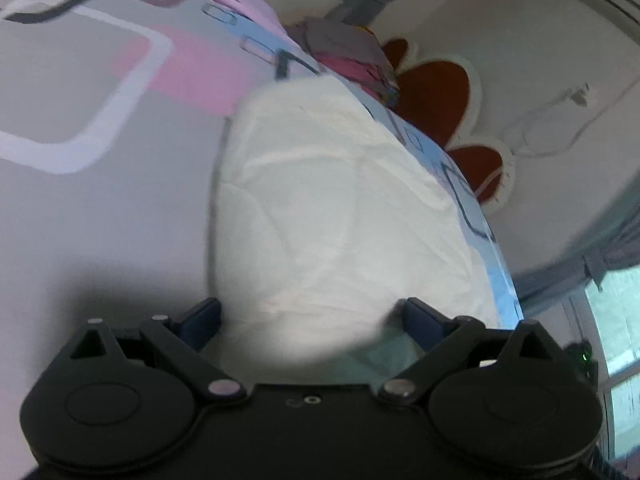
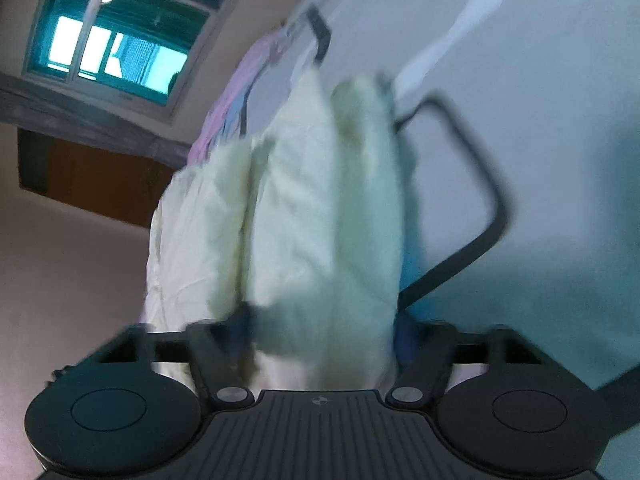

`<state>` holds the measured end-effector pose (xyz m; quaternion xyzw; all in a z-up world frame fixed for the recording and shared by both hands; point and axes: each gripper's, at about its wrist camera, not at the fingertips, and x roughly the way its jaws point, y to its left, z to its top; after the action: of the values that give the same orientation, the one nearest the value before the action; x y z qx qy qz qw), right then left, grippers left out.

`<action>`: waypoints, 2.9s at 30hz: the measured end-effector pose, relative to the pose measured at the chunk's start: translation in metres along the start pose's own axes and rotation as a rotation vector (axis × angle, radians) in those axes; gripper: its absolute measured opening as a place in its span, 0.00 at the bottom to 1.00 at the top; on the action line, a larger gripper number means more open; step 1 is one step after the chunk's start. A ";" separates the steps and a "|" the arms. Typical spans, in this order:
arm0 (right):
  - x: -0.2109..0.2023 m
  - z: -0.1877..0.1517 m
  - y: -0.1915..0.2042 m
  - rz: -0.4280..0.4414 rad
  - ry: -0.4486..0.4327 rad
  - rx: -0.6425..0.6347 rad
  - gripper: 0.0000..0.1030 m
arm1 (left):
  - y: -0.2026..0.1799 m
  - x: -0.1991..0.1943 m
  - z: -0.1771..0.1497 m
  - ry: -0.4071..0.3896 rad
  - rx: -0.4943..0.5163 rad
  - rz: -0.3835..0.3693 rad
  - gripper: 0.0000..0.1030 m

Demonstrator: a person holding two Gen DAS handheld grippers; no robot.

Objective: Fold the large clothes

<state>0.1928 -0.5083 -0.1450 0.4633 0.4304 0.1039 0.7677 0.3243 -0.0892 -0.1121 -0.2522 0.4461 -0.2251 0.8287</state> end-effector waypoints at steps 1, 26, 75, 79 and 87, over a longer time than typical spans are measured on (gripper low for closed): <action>0.006 -0.002 0.004 -0.009 0.003 -0.012 0.65 | -0.003 0.004 0.000 0.009 0.020 0.012 0.98; -0.022 0.016 -0.018 0.081 0.076 -0.055 1.00 | 0.018 0.020 -0.005 0.072 0.011 -0.078 1.00; 0.159 -0.030 0.222 0.211 0.099 -0.491 0.69 | 0.081 -0.141 0.100 -0.197 0.237 -0.190 0.95; 0.221 -0.053 0.253 0.215 0.145 -0.503 0.69 | 0.134 -0.167 0.113 -0.213 0.188 -0.161 0.96; 0.303 -0.071 0.271 0.173 0.212 -0.475 0.69 | 0.204 -0.178 0.125 -0.179 0.109 -0.115 0.96</action>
<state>0.3886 -0.1458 -0.1131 0.2917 0.4307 0.3149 0.7939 0.3721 0.2023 -0.0673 -0.2509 0.3421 -0.2727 0.8635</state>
